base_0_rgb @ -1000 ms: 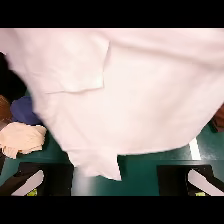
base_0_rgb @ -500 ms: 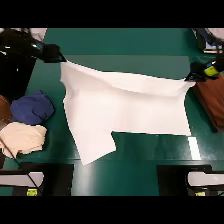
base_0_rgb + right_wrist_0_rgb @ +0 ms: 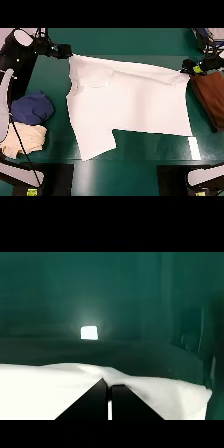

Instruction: Fold the shirts.

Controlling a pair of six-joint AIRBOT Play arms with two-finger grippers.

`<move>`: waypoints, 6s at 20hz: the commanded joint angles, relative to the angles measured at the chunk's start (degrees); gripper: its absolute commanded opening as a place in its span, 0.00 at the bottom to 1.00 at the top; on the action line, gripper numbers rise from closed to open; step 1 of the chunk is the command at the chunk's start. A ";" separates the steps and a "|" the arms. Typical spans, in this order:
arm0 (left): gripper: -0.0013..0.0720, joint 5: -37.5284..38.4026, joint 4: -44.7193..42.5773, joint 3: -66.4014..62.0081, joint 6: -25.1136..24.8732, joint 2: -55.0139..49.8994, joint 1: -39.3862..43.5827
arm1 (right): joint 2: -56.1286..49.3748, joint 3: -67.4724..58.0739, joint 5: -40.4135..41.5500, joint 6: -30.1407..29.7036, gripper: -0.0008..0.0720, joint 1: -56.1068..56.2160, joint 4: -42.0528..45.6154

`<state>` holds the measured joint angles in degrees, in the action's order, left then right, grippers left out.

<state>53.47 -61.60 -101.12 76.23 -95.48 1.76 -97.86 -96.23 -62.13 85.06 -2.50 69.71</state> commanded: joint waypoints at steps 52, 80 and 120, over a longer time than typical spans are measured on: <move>0.05 -3.82 14.95 74.66 0.72 44.06 8.72 | 33.77 46.03 -19.28 -11.65 0.56 -20.61 -1.51; 0.05 18.51 2.64 79.41 17.20 65.79 8.72 | 47.10 60.98 -22.10 -16.44 0.03 -30.45 8.79; 0.05 1.20 6.29 30.95 7.32 16.57 7.08 | 2.62 23.52 -20.15 -21.27 0.88 -28.72 -15.41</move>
<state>52.58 -56.29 -70.04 83.59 -78.85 8.21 -93.45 -75.26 -81.84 67.68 -28.40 54.89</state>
